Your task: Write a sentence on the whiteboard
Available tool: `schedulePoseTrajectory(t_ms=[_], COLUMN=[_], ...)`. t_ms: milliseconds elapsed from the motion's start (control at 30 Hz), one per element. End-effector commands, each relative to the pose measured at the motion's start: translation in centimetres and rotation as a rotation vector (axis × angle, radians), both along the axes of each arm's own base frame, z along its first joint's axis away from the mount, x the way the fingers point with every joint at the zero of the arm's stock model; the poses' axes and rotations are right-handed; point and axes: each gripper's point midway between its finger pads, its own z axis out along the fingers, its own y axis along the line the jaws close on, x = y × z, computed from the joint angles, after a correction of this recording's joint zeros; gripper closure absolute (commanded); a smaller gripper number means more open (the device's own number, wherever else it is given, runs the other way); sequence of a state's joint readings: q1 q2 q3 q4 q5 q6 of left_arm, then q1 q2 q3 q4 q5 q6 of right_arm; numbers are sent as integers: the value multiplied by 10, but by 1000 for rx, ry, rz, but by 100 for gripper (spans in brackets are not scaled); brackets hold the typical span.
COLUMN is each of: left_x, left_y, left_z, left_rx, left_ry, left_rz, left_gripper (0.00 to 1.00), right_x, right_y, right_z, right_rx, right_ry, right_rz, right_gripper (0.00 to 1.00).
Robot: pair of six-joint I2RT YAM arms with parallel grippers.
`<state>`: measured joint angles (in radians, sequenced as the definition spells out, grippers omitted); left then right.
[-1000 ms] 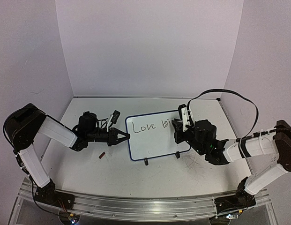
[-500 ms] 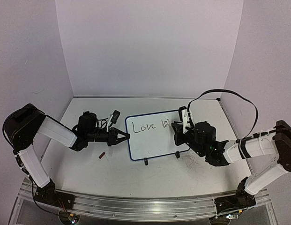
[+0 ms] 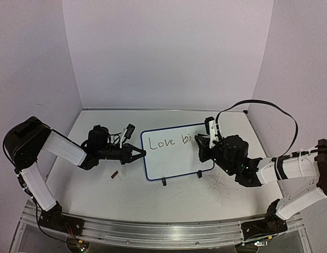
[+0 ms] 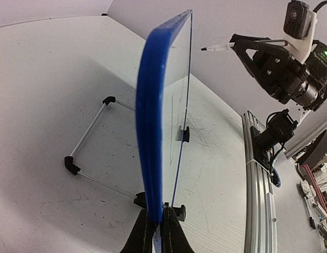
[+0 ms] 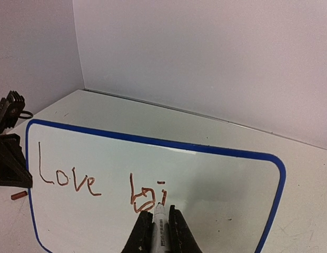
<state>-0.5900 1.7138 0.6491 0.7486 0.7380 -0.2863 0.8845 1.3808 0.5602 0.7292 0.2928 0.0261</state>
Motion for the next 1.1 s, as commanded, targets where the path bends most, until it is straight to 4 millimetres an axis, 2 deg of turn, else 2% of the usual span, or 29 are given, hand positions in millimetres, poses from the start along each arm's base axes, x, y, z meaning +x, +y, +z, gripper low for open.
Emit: schedulePoseTrajectory(t_ms=[0,233,700,1067], left_x=[13,14,15,14], left_y=[2,1,1,1], left_z=[18,17,18,17], left_rx=[1,2,2,5], left_ry=[-79,-76,-81,-80], left_rz=[39,39,35,35], left_gripper=[100,100,100,100], right_x=[2,14,17,21], right_y=[-6,-7,2,-3], right_z=[25,26,27,24], right_rx=[41,6,1,-8], right_ry=[-55,-72,-91,-93], right_rz=[-8,-37,-9,-53], right_gripper=[100,100,100,100])
